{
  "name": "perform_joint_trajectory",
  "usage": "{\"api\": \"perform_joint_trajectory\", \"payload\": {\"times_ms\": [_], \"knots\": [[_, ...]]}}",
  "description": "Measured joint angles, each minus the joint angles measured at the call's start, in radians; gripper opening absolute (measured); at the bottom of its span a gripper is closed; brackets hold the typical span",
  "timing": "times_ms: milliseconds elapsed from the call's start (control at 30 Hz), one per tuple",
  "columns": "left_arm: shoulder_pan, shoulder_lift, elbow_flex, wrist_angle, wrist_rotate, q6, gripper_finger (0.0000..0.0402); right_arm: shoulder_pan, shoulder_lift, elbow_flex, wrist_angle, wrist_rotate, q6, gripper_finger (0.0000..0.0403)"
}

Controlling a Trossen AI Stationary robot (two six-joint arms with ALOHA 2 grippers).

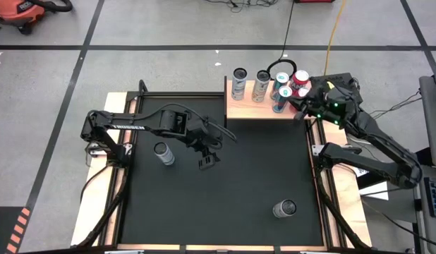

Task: Place canned beverage on shelf
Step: Put the blue soda can on the shelf aligned with the blue soda can

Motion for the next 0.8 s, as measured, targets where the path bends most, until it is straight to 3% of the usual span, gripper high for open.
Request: {"api": "perform_joint_trajectory", "payload": {"times_ms": [800], "knots": [[0.0, 0.0, 0.0, 0.0, 0.0, -0.003, 0.0322, 0.0, 0.065, 0.0, 0.037, 0.0, 0.0, 0.0]]}}
